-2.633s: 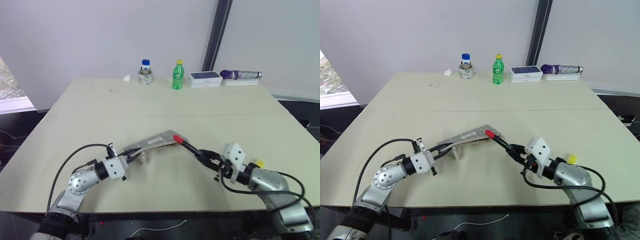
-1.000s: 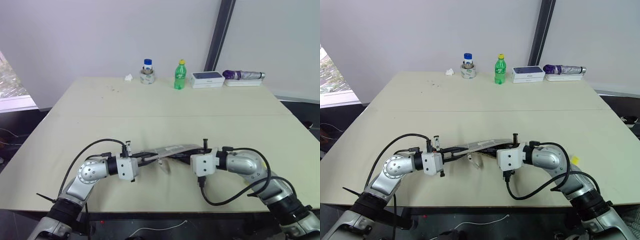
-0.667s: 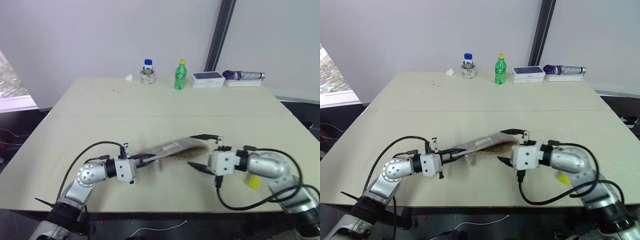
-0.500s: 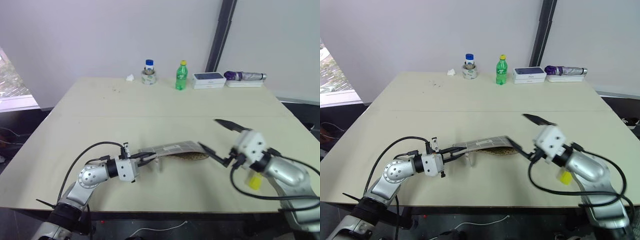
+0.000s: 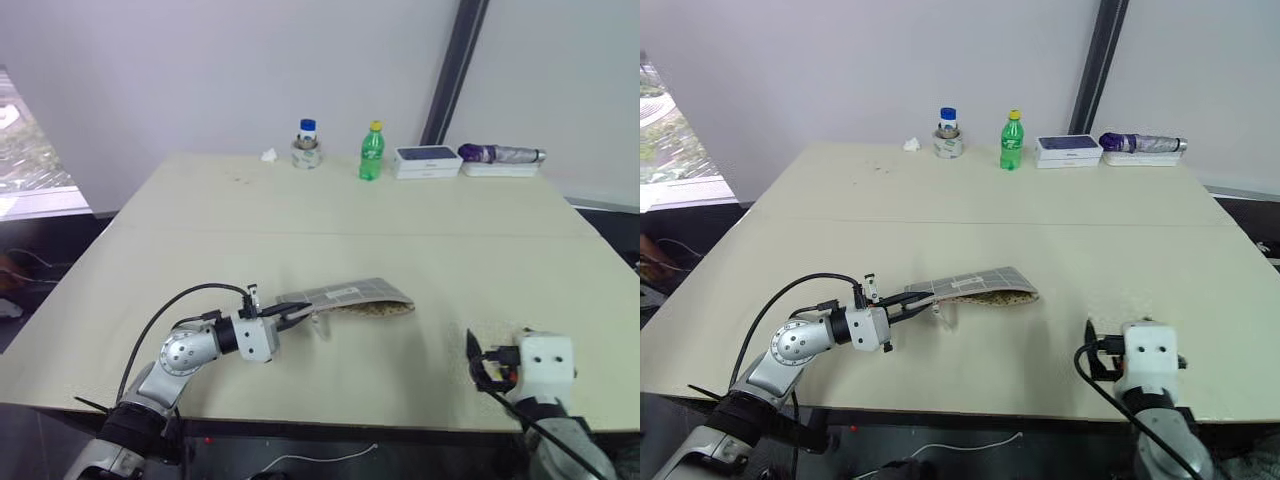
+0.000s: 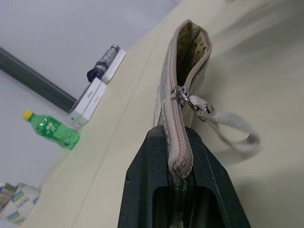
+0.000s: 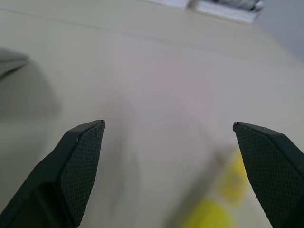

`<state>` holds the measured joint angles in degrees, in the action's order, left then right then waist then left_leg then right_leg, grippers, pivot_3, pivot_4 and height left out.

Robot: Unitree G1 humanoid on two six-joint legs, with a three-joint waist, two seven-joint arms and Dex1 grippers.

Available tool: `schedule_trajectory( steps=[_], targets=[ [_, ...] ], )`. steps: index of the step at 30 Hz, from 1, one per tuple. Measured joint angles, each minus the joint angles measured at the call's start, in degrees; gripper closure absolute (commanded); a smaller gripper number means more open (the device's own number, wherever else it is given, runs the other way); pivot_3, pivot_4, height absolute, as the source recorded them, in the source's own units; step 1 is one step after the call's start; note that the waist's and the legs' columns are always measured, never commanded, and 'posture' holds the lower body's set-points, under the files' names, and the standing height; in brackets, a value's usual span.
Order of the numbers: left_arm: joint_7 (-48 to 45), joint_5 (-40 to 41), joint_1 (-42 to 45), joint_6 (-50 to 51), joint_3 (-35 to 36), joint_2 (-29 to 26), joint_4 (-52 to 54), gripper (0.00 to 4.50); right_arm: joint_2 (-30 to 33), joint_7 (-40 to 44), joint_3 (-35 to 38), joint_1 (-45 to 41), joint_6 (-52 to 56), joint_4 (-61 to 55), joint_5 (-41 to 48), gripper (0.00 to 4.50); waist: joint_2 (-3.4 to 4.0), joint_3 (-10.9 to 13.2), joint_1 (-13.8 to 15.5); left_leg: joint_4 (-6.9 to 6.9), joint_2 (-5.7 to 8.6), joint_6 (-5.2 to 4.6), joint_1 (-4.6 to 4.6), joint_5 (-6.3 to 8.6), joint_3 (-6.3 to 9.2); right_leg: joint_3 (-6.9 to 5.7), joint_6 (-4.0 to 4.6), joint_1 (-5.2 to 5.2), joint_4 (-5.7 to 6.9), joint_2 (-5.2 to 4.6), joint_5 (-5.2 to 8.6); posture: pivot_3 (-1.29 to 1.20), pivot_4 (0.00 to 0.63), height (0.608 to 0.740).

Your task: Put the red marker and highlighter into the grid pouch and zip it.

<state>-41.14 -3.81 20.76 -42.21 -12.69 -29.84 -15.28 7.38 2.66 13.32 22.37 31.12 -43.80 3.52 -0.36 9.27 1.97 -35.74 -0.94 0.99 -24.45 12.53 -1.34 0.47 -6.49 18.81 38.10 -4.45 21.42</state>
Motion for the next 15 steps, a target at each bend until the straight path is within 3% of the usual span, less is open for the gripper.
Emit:
schedule_trajectory(
  steps=[10,15],
  targets=[
    [0.02,-0.69,0.26,-0.88,-0.04,0.1,-0.4,4.5,-3.31,-7.08,4.39,-3.73,10.23,0.58,-0.32,0.02,-0.02,-0.01,0.1,0.44,0.03,0.29,-0.04,-0.18,-0.04,-0.01,0.02,0.3,0.0,0.08,0.06,0.0,0.15,0.74],
    [0.06,-0.75,-0.07,-0.85,-0.04,0.11,-0.32,4.5,-4.71,-8.21,6.56,-8.95,15.75,3.95,0.59,0.02,-0.02,-0.01,-1.21,0.33,0.06,0.22,0.03,-0.29,-0.09,0.07,0.03,0.25,0.14,0.04,0.04,0.0,0.15,0.74]
  ],
)
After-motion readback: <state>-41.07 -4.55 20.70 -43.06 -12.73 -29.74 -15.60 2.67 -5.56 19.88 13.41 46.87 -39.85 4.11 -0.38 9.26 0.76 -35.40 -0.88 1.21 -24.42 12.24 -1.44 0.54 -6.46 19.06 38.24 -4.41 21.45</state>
